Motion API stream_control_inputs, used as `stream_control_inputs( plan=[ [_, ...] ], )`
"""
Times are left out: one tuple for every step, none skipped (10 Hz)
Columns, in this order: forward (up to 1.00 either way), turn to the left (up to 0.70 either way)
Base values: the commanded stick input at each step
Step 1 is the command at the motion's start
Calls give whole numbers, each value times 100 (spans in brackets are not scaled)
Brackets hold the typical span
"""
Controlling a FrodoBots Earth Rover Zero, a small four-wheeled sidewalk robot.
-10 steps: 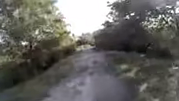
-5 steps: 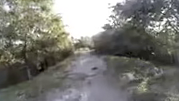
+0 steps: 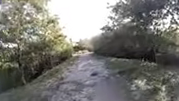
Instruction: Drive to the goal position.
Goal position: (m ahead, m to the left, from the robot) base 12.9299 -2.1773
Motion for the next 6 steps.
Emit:
stream_control_inputs(
  plan=[
    [100, 0],
    [100, 0],
    [100, 0],
    [100, 0],
    [100, 3],
    [100, 27]
  ],
)
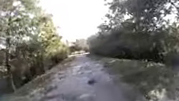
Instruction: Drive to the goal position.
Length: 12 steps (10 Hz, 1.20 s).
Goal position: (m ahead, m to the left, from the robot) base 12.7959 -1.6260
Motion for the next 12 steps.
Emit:
stream_control_inputs(
  plan=[
    [100, 27],
    [100, 0],
    [100, 0],
    [100, 0],
    [100, 3],
    [100, 27],
    [100, 27],
    [100, 27],
    [100, 22],
    [100, 0],
    [100, 0],
    [100, 0]
  ],
)
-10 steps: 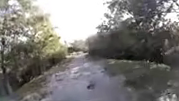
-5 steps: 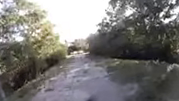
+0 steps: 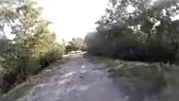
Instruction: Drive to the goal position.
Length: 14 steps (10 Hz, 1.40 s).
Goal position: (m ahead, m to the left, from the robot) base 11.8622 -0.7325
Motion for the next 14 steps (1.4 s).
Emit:
stream_control_inputs(
  plan=[
    [100, 0],
    [100, 0],
    [100, 27],
    [100, 27],
    [100, 27],
    [100, 27],
    [100, 19],
    [100, 0],
    [100, 0],
    [100, 0],
    [100, 12],
    [100, 27],
    [100, 10],
    [100, 0]
  ],
)
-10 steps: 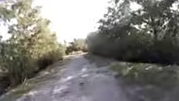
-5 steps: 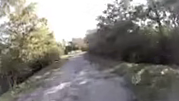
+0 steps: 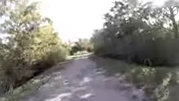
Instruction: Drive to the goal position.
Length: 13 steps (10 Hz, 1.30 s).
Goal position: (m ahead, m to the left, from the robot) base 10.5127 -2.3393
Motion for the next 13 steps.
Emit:
stream_control_inputs(
  plan=[
    [100, 0],
    [100, 0],
    [100, 0],
    [100, 0],
    [100, 0],
    [100, 0],
    [100, 11],
    [100, 27],
    [100, 27],
    [100, 21],
    [100, 0],
    [100, 0],
    [100, 3]
  ],
)
